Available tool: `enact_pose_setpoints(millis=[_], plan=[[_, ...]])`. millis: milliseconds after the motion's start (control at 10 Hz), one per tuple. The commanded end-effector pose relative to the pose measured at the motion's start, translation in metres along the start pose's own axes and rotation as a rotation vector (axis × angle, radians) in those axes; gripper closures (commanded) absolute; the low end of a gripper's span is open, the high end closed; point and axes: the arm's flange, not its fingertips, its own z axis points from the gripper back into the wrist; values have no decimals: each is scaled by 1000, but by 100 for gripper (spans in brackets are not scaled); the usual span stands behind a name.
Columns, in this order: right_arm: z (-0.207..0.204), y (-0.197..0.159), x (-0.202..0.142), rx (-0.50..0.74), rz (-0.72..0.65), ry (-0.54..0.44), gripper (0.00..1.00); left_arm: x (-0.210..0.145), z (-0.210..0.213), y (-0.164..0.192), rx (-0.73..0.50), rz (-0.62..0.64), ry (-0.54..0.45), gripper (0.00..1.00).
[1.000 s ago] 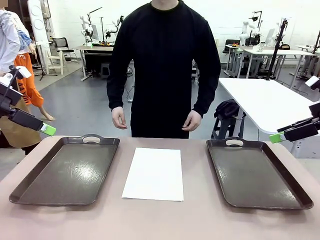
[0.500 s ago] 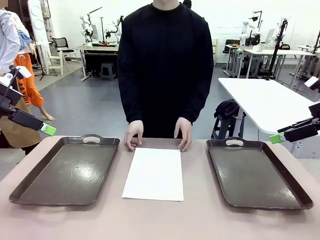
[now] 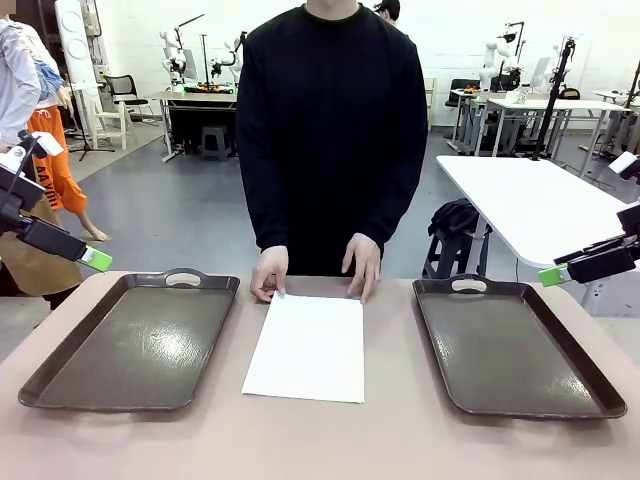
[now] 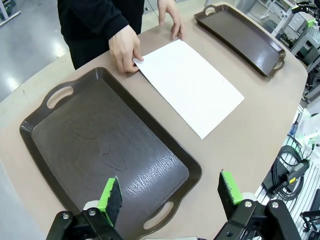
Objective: Sort the A4 documents.
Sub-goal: Receive the A4 Paper.
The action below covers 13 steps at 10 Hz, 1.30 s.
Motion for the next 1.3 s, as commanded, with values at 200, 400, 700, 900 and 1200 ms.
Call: enact_pose_setpoints(millis=[200,400,700,900,1200], plan=[[-3,-4,1,17,14,-12,0,-1,0,2,-11,-8,-7,0],[-3,-4,1,17,14,-12,0,-1,0,2,-11,-8,-7,0],[-3,-4,1,17,14,-12,0,-1,0,2,-11,-8,-7,0],[-3,-4,1,17,14,-12,0,-1,0,2,-11,-8,-7,0],[-3,-4,1,17,14,-12,0,-1,0,2,-11,-8,-7,0]])
